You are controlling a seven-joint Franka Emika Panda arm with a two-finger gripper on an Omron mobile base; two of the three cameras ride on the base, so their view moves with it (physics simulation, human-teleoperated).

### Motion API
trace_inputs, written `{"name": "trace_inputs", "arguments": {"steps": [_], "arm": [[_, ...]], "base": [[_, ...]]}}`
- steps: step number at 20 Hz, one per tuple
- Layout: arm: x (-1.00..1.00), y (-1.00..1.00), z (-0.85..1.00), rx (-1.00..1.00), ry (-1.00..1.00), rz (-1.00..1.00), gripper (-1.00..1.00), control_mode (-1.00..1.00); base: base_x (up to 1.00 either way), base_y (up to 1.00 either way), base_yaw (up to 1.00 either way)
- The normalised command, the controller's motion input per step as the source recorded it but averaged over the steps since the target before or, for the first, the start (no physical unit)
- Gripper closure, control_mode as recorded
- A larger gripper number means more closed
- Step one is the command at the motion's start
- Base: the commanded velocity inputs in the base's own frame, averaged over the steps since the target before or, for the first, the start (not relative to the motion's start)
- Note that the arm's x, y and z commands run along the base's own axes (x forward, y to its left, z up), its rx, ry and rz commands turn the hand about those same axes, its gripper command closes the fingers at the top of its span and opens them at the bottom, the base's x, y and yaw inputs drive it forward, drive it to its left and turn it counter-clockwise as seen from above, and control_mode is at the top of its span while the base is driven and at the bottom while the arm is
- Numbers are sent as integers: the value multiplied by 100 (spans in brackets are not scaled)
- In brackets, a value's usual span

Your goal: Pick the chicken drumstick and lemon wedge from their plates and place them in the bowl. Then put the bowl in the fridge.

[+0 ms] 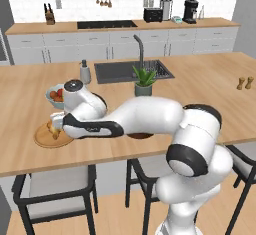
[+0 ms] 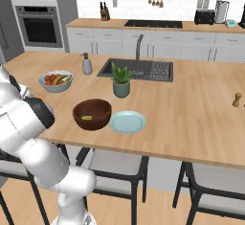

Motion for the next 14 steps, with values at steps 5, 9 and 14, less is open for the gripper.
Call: {"name": "trace_inputs", "arguments": {"steps": [5, 9, 14], "arm": [[56, 94, -7, 0, -1, 2, -100, -100], [53, 42, -32, 0, 0, 3, -100, -100], [29, 19, -38, 0, 0, 3, -100, -100]], "base": [[0, 0, 0], [0, 0, 0], [0, 0, 0]]}}
